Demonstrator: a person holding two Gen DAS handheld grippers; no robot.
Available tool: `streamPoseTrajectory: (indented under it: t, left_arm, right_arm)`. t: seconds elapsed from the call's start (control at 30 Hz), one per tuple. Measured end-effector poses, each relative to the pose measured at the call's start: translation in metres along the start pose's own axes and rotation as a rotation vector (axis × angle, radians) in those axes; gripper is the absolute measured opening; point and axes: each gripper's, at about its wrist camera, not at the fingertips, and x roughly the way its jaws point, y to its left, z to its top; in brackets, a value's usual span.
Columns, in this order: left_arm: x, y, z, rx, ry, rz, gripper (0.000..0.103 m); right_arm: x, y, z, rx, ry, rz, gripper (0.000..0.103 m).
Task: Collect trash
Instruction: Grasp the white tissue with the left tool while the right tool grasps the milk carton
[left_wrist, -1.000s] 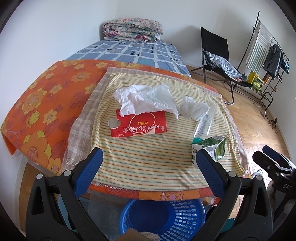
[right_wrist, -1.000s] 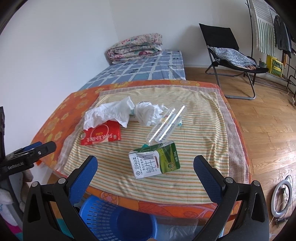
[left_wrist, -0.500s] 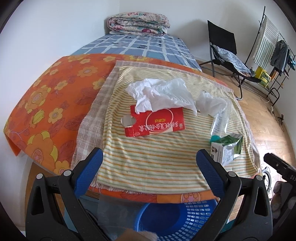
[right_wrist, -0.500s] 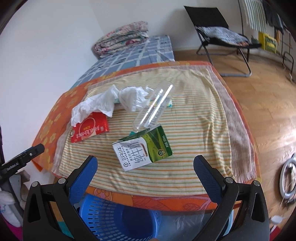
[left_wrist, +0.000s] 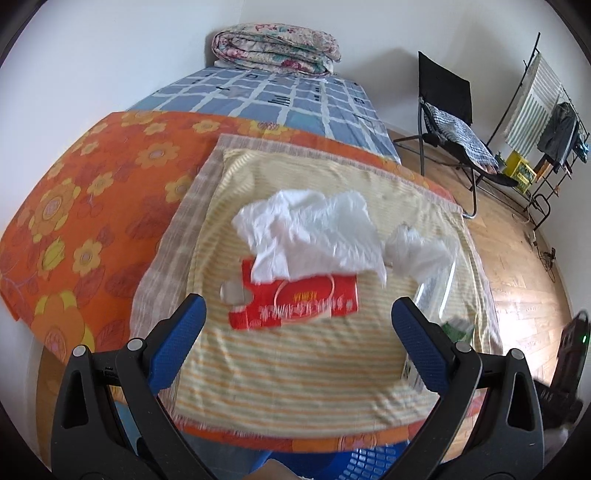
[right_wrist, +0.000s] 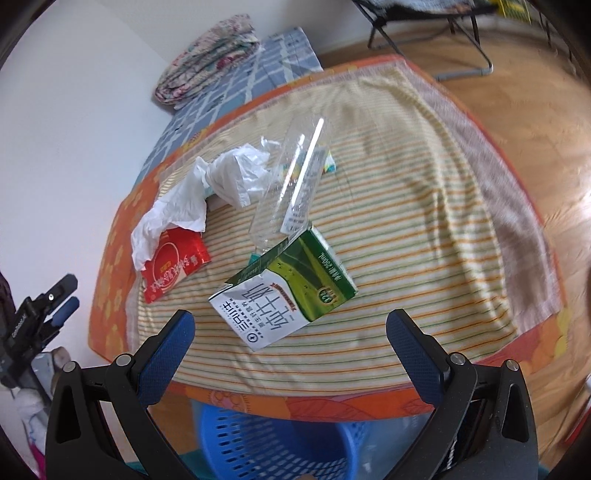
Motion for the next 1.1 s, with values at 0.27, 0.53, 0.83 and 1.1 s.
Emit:
streamPoseTrajectory:
  t: [0.27, 0.53, 0.83, 1.1]
  left_arm:
    - [0.049, 0.016, 0.046, -0.094, 0.056, -0.030, 0.098]
    - [0.116, 0.022, 0.068, -0.136, 0.156, -0.012, 0.098]
    - [0.159, 0.026, 0.071, -0.122, 0.205, 0.082, 0.096]
    - [0.175, 0.032, 0.067, -0.158, 0.251, 0.070, 0.057]
  right_arm:
    - [0.028, 0.002, 0.003, 0.062, 0.072, 0.014, 0.103]
    - [0.061, -0.005, 0.008, 0.138, 0.146, 0.009, 0.103]
    - [0.071, 0.004, 0.018, 0.149, 0.149, 0.022, 0.103]
    - [0.080, -0.011, 0.031, 0.195, 0.133, -0.036, 0.103]
